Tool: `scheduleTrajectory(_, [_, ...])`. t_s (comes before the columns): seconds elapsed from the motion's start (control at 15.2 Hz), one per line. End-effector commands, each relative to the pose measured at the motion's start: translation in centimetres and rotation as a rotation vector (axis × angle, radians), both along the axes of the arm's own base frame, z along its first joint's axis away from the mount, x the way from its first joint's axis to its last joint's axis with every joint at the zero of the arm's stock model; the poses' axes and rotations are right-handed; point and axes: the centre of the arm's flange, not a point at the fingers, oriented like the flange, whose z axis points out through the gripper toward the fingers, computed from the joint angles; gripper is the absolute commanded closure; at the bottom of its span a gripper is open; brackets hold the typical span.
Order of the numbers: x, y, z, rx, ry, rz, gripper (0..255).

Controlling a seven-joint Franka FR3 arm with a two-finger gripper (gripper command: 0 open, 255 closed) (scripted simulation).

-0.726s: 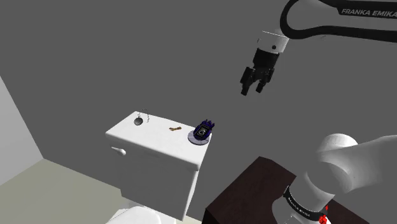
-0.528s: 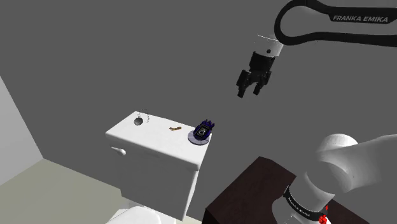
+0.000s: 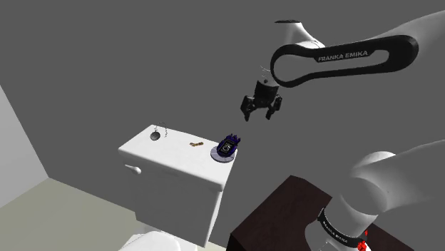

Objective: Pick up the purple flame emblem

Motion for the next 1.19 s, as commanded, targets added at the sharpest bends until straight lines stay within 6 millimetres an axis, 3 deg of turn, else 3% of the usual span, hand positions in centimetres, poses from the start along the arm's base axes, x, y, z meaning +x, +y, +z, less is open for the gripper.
scheduleTrajectory(0.0, [1.9, 0.5, -2.0, -0.021, -0.017, -0.079, 0])
scheduleTrajectory(0.46, [8.1, 0.3, -9.0, -0.101, -0.063, -0.341, 0])
scheduleTrajectory(0.92, [14.3, -2.1, -15.5, -0.180, -0.110, -0.604, 0])
scheduleTrajectory(1.12, [14.4, -2.2, -16.7, -0.182, -0.111, -0.608, 0])
